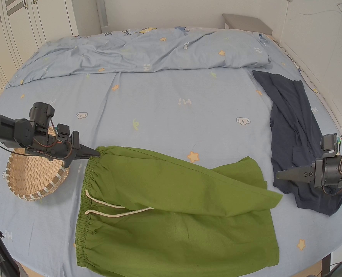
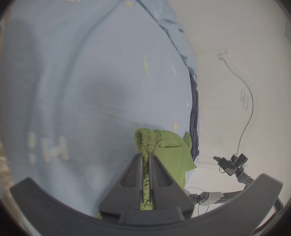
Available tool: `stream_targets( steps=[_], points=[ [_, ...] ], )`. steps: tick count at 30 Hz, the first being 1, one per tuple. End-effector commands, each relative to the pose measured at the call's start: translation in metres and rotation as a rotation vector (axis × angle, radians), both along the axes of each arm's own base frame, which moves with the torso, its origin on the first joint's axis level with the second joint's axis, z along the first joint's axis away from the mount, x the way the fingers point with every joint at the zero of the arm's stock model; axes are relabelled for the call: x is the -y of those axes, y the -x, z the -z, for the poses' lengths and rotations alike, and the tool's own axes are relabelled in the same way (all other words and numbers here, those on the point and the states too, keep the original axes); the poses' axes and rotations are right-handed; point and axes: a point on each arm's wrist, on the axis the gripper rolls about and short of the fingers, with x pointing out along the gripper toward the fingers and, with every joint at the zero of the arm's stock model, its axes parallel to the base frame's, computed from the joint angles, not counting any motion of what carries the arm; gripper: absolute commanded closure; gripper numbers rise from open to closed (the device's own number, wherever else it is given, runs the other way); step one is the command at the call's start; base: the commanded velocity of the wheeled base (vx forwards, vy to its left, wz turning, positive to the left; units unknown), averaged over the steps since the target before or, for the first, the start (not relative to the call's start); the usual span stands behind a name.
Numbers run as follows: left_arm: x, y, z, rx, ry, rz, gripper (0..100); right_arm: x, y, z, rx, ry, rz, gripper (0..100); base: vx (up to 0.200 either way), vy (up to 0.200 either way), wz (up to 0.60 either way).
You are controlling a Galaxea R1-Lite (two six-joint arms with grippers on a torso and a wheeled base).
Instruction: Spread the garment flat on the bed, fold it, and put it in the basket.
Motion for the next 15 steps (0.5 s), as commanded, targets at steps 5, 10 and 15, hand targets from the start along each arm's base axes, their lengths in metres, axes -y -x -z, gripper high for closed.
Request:
stream_targets(
  steps=[5, 10, 15],
  points=[
    [-0.013, 0.013, -0.018, 0.047, -0.005, -0.034, 100, 0.018, -0.015, 0.028, -0.123, 0.010, 0.089, 0, 0.000, 0.000, 0.00],
    [-0.002, 0.011, -0.012, 0.038, -0.007, -0.004, 100, 0.028, -0.021, 0.052, -0.203, 0.018, 0.130, 0, 0.000, 0.000, 0.00],
    [-0.002, 0.011, -0.013, 0.039, -0.007, -0.004, 100, 0.028, -0.029, 0.071, -0.210, 0.020, 0.128, 0, 0.000, 0.000, 0.00]
  ],
)
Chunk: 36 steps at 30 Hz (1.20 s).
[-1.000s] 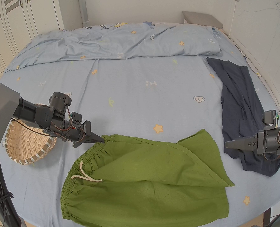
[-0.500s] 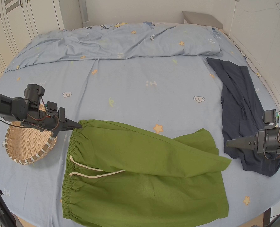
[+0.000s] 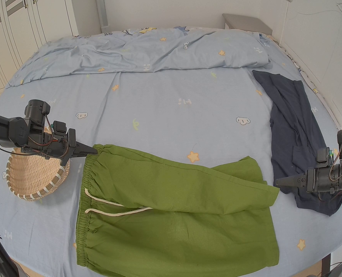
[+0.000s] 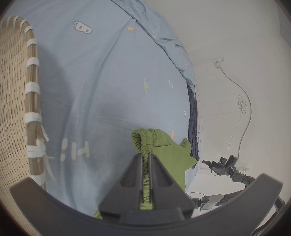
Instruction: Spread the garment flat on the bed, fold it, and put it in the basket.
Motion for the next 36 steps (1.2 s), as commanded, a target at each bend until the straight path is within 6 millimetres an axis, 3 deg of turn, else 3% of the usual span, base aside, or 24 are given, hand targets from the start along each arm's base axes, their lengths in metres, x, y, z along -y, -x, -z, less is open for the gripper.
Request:
stream_targets(
  steps=[1, 7, 20, 21, 36],
  points=[
    [0.003, 0.000, 0.000, -0.001, 0.000, 0.007, 100, 0.000, -0.009, 0.036, -0.071, 0.002, 0.000, 0, 0.000, 0.000, 0.00],
    [0.002, 0.000, 0.000, -0.001, 0.001, 0.004, 100, -0.003, -0.018, 0.059, -0.017, -0.002, -0.018, 0, 0.000, 0.000, 0.00],
    [0.001, -0.001, 0.001, -0.001, 0.001, 0.004, 100, -0.017, -0.016, 0.061, 0.006, -0.004, -0.073, 0, 0.000, 0.000, 0.00],
    [0.001, -0.001, 0.001, -0.001, 0.001, 0.004, 100, -0.017, -0.016, 0.061, 0.008, -0.004, -0.071, 100, 0.000, 0.000, 0.00],
    [0.002, 0.001, -0.002, 0.005, 0.000, 0.004, 100, -0.012, -0.017, 0.055, 0.043, -0.003, -0.047, 100, 0.000, 0.000, 0.00]
  ],
)
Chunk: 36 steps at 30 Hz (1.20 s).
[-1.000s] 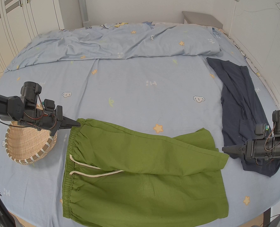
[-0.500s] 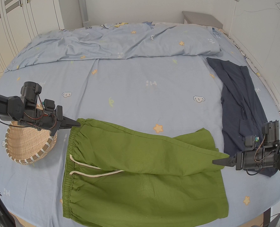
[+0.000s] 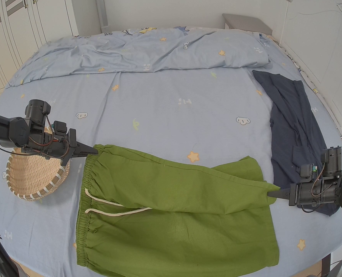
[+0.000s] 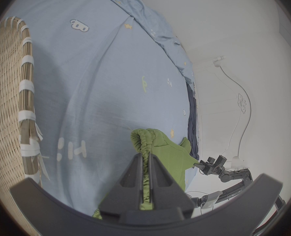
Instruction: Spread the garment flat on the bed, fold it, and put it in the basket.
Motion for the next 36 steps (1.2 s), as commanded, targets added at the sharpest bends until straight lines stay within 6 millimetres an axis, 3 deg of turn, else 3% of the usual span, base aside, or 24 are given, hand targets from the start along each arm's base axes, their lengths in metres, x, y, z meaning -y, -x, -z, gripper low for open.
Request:
stream_targets(
  steps=[1, 7, 8, 10, 13, 19, 30, 34, 36],
  points=[
    [0.000, 0.001, -0.002, 0.005, 0.000, -0.001, 100, 0.001, 0.002, -0.005, 0.025, 0.002, 0.006, 100, 0.000, 0.000, 0.00],
    [-0.002, 0.003, -0.005, 0.015, -0.002, -0.004, 100, 0.000, 0.019, -0.036, 0.145, -0.005, 0.002, 100, 0.000, 0.000, 0.00],
    [-0.001, 0.007, -0.011, 0.030, -0.003, -0.004, 100, -0.001, 0.031, -0.052, 0.187, -0.009, -0.007, 100, 0.000, 0.000, 0.00],
    [-0.001, 0.008, -0.013, 0.035, -0.004, -0.004, 100, -0.001, 0.036, -0.058, 0.199, -0.009, -0.010, 100, 0.000, 0.000, 0.00],
    [0.000, 0.012, -0.015, 0.039, -0.004, -0.002, 100, -0.012, 0.058, -0.084, 0.243, -0.020, -0.076, 100, 0.000, 0.000, 0.00],
    [-0.001, 0.015, -0.019, 0.051, -0.005, -0.005, 100, -0.016, 0.084, -0.108, 0.319, -0.037, -0.125, 100, 0.000, 0.000, 0.00],
    [-0.003, 0.017, -0.024, 0.066, -0.007, -0.009, 100, -0.018, 0.105, -0.127, 0.369, -0.050, -0.162, 100, 0.000, 0.000, 0.00],
    [-0.002, 0.018, -0.023, 0.064, -0.010, -0.011, 100, -0.017, 0.102, -0.125, 0.355, -0.047, -0.155, 100, 0.000, 0.000, 0.00],
    [-0.002, 0.018, -0.021, 0.076, -0.018, -0.017, 100, -0.019, 0.092, -0.116, 0.301, -0.040, -0.150, 100, 0.000, 0.000, 0.00]
  ],
)
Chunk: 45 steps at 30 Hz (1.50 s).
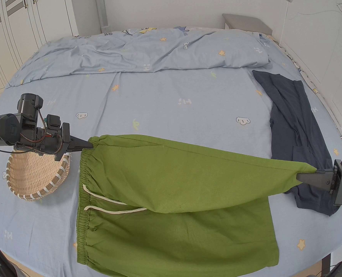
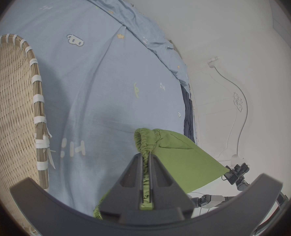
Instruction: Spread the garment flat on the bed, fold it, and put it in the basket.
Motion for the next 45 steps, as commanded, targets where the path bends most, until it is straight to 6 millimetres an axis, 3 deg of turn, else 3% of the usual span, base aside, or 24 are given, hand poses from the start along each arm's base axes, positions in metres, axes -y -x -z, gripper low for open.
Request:
stream_targets(
  steps=[1, 4, 8, 14, 22, 27, 45],
  points=[
    [0.000, 0.002, 0.005, 0.015, -0.007, -0.005, 100, -0.002, -0.016, 0.012, -0.067, 0.014, 0.011, 100, 0.000, 0.000, 0.00],
    [0.000, 0.005, 0.006, 0.047, -0.011, -0.008, 100, -0.002, -0.025, 0.018, -0.102, 0.023, 0.024, 100, 0.000, 0.000, 0.00],
    [0.000, 0.004, 0.015, 0.196, -0.046, -0.053, 100, 0.005, -0.056, 0.022, -0.120, 0.018, 0.077, 100, 0.000, 0.000, 0.00],
    [0.001, 0.003, 0.013, 0.236, -0.061, -0.115, 100, 0.011, -0.090, 0.022, -0.117, 0.014, 0.123, 100, 0.000, 0.000, 0.00],
    [-0.001, 0.003, 0.012, 0.236, -0.058, -0.124, 100, 0.012, -0.120, -0.007, -0.057, -0.032, 0.161, 100, 0.000, 0.000, 0.00],
    [-0.003, -0.002, 0.012, 0.287, -0.059, -0.132, 100, 0.010, -0.157, -0.014, -0.040, -0.035, 0.165, 100, 0.000, 0.000, 0.00],
    [-0.005, -0.016, 0.019, 0.388, -0.100, -0.201, 100, 0.004, -0.254, 0.027, -0.072, 0.008, 0.192, 100, 0.000, 0.000, 0.00]
  ],
)
